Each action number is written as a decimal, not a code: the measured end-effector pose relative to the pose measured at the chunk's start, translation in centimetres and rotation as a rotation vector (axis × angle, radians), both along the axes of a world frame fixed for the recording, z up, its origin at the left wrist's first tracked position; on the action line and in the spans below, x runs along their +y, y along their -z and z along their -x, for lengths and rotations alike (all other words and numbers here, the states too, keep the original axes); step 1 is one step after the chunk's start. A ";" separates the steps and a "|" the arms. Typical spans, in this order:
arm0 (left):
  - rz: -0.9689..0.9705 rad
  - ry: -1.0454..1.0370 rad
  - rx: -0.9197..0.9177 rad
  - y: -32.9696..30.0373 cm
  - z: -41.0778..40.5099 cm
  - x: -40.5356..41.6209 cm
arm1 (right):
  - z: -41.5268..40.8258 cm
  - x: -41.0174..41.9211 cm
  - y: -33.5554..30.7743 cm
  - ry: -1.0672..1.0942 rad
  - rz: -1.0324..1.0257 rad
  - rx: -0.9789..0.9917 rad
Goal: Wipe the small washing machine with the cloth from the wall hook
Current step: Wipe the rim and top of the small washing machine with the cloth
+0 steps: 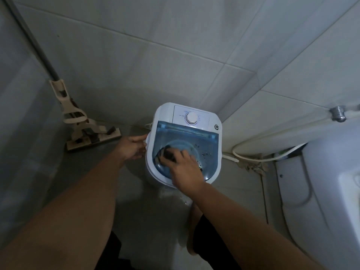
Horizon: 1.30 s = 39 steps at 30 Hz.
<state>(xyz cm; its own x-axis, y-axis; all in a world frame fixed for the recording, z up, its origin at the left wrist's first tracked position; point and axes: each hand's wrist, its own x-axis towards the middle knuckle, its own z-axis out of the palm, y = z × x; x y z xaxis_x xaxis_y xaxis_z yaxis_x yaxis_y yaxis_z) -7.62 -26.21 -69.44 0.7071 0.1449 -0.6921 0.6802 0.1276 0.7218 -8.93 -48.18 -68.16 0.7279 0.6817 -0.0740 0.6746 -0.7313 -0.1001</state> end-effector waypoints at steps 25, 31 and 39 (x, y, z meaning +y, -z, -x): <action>-0.003 0.006 -0.022 0.4 0.0 -0.2 | 0.0 1.6 0.3 0.132 -0.238 0.094; 0.016 0.013 -0.017 0.2 -0.2 -0.4 | -4.4 -5.9 -1.0 0.471 -0.590 0.016; 0.022 0.004 -0.015 0.3 0.1 -0.3 | 1.7 -7.4 2.7 0.794 -0.447 -0.130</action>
